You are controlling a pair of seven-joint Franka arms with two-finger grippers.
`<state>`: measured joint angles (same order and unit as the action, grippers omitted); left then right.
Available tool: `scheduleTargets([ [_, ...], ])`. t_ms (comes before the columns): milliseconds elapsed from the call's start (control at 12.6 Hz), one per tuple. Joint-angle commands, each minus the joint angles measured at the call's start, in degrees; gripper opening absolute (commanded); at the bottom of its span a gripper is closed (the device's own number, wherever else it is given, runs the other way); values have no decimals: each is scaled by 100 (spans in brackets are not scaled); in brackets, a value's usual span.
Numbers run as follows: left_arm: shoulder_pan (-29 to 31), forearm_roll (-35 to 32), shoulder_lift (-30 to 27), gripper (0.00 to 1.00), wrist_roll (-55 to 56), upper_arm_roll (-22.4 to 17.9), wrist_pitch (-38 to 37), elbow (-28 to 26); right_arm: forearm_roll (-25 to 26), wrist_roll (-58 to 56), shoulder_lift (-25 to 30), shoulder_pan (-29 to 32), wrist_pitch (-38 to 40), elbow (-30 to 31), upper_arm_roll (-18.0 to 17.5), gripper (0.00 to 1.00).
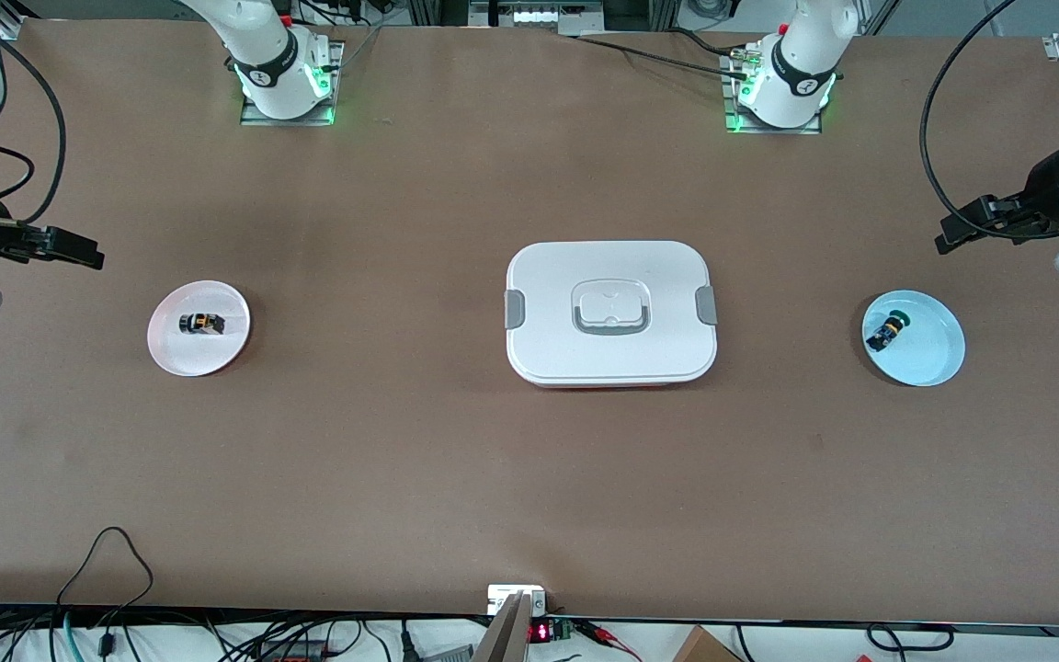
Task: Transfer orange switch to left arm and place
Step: 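Lower the right gripper over the orange switch on the white plate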
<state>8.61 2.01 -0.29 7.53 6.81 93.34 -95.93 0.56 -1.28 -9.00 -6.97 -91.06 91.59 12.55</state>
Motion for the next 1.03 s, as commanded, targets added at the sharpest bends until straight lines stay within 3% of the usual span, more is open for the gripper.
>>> scheduleTargets([
  [0, 9, 10, -120, 100, -50, 5, 62, -119, 76, -22, -111, 3, -17, -27, -7, 100],
  [475, 9, 10, -129, 100, -50, 5, 62, -119, 129, -83, -664, -6, -455, 77, -24, 100],
  [950, 18, 10, -120, 100, -50, -4, 62, -119, 129, -100, -717, -15, -1991, 1351, -24, 100],
])
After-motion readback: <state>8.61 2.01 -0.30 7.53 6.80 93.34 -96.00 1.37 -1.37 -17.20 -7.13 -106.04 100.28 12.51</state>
